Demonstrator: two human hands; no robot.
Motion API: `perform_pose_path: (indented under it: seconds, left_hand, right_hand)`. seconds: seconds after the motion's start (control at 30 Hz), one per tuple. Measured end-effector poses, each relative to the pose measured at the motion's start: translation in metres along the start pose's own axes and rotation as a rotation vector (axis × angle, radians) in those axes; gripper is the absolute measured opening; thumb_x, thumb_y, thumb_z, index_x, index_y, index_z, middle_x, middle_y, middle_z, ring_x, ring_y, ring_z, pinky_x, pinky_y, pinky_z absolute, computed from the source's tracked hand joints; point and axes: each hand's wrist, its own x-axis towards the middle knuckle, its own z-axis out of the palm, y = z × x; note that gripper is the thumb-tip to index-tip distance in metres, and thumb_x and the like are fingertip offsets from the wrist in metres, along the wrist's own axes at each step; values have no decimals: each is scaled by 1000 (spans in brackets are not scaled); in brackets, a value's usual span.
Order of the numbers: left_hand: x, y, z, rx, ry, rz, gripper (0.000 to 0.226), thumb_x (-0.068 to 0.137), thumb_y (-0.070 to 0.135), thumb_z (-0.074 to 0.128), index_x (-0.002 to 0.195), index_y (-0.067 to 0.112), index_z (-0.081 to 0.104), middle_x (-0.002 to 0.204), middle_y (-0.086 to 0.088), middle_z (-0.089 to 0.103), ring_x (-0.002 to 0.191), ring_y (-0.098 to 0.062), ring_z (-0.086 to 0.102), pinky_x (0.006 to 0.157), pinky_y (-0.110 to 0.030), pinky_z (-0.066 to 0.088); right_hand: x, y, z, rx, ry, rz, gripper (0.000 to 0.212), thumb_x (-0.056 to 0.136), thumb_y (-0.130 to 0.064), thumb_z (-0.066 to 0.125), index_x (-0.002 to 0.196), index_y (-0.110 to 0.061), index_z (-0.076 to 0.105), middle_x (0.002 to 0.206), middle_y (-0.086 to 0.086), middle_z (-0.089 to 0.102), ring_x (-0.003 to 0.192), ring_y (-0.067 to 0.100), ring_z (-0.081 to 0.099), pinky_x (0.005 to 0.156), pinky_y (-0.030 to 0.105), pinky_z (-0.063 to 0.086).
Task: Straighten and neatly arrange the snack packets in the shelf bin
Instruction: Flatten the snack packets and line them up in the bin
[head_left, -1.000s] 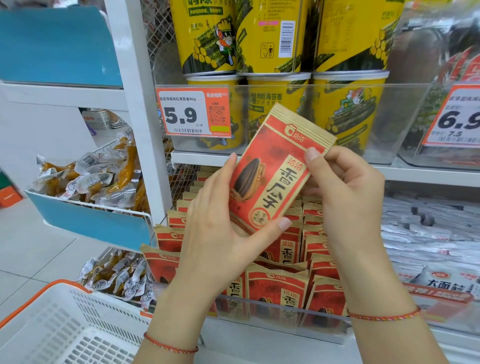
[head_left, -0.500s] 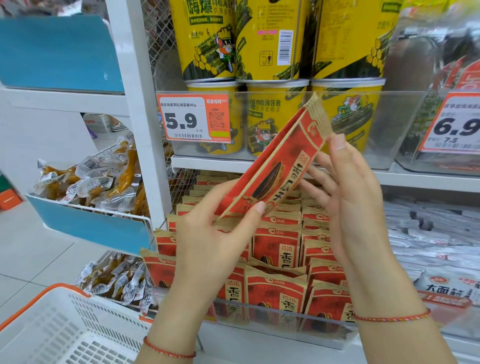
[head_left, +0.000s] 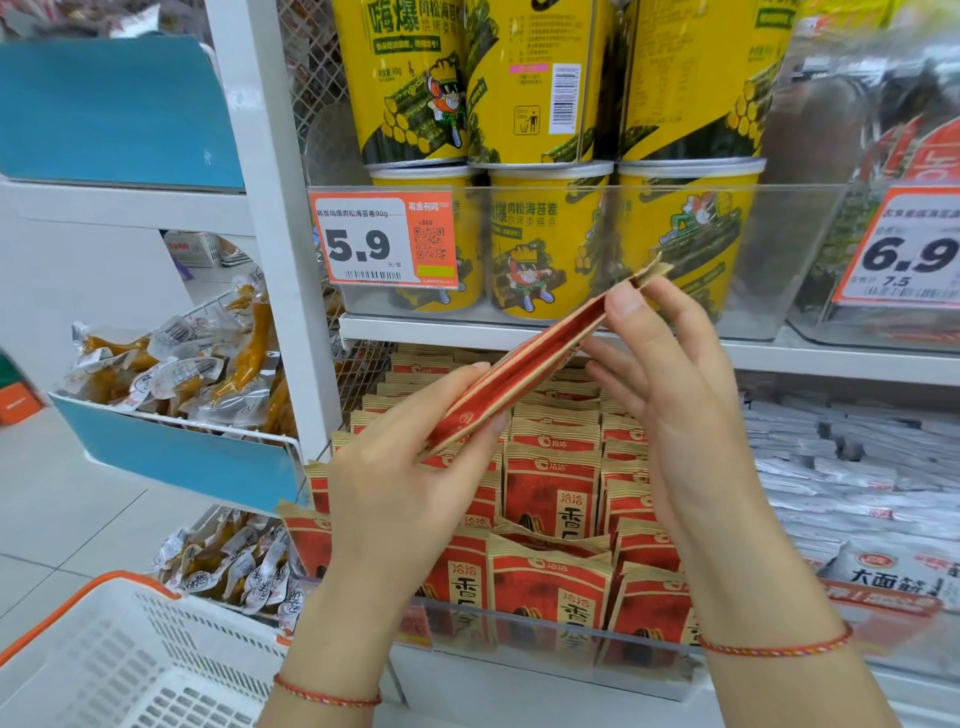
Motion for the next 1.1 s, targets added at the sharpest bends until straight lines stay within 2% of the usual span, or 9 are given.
perform_pose_path:
  seconds: [0.13, 0.4, 0.57, 0.67, 0.77, 0.83, 0.93, 1.0, 1.1]
  left_hand:
    - [1, 0, -1, -43, -16, -29, 35, 84, 37, 69, 118, 31, 65, 106, 23, 68, 96, 6, 67, 86, -16, 53]
    - [0, -2, 0, -54, -23, -37, 37, 84, 36, 69, 118, 24, 69, 106, 16, 71, 97, 4, 67, 87, -16, 52]
    - [0, 3, 1, -45, 6, -19, 38, 85, 34, 70, 119, 19, 70, 110, 13, 71, 103, 2, 66, 90, -17, 52]
    - [1, 7, 0, -110, -36, -60, 45, 81, 36, 76, 123, 24, 67, 112, 16, 71, 104, 2, 66, 89, -18, 52]
    - [4, 12, -6, -357, -185, -273, 53, 74, 42, 82, 123, 37, 62, 111, 22, 70, 106, 3, 65, 85, -12, 50]
    - [8, 10, -12, -444, -220, -312, 39, 75, 45, 74, 112, 36, 68, 105, 18, 73, 102, -2, 68, 82, -14, 51]
    - [12, 7, -19, -482, -230, -339, 19, 78, 43, 71, 92, 31, 79, 87, 9, 76, 86, -7, 72, 72, -16, 53]
    - [12, 6, -20, -461, -236, -352, 11, 80, 42, 76, 86, 33, 78, 79, 9, 76, 79, -8, 71, 68, -18, 53]
    - [10, 6, -18, -373, -178, -323, 11, 80, 47, 72, 84, 39, 77, 74, 11, 74, 72, -13, 68, 63, -30, 54]
  right_hand:
    - [1, 1, 0, -24, -7, -11, 68, 72, -47, 65, 134, -26, 49, 112, -11, 69, 104, 7, 66, 99, 32, 48]
    - [0, 3, 1, -73, 6, -45, 72, 71, -53, 63, 137, -30, 45, 117, -12, 65, 107, 4, 64, 98, 30, 48]
    - [-7, 1, 7, -166, -42, -75, 107, 60, -67, 73, 148, -34, 22, 122, -17, 58, 99, -13, 59, 76, 13, 47]
    - [-9, 3, 9, -145, -8, -114, 107, 60, -58, 76, 148, -34, 21, 121, -16, 57, 98, -9, 62, 78, 17, 51]
    - [-8, 3, 9, -106, 58, -169, 94, 67, -47, 71, 147, -33, 22, 118, -16, 54, 98, -11, 60, 85, 25, 53]
    - [-8, 2, 7, -92, 88, -183, 93, 69, -48, 71, 146, -31, 23, 120, -13, 54, 97, -16, 58, 91, 33, 52]
    - [-8, 1, 6, -75, 109, -180, 94, 68, -53, 71, 146, -28, 26, 126, -3, 55, 97, -10, 62, 96, 43, 51]
    - [-7, 2, 5, -72, 115, -183, 94, 67, -54, 70, 146, -28, 27, 127, 0, 56, 96, -7, 64, 96, 43, 51]
    - [-6, 3, 4, -72, 124, -185, 96, 63, -56, 68, 145, -27, 28, 126, 1, 57, 97, -5, 65, 96, 44, 51]
